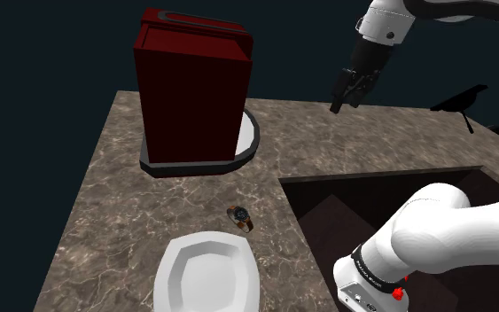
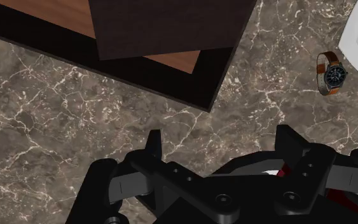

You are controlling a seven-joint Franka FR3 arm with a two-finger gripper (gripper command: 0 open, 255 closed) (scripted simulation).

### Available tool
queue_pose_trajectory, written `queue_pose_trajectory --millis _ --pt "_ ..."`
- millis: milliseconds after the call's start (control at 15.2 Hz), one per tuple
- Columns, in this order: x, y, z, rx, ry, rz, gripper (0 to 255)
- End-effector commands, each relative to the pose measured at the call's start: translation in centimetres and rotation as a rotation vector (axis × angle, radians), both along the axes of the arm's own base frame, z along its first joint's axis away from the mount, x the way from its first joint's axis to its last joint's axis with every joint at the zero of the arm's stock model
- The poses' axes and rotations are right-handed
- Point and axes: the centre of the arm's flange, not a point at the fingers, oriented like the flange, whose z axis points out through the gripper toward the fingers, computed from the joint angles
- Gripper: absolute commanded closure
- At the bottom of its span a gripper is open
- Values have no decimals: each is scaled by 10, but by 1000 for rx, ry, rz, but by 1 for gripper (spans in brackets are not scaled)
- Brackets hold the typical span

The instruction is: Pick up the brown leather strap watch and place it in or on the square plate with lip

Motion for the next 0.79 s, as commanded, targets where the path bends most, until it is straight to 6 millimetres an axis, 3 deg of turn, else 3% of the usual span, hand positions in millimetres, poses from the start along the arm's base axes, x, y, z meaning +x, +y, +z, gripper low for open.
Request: queue_pose_trajectory --millis 0,726 --pt "0 0 0 0 0 0 0" --pt "3 113 -95 -21 3 -53 0"
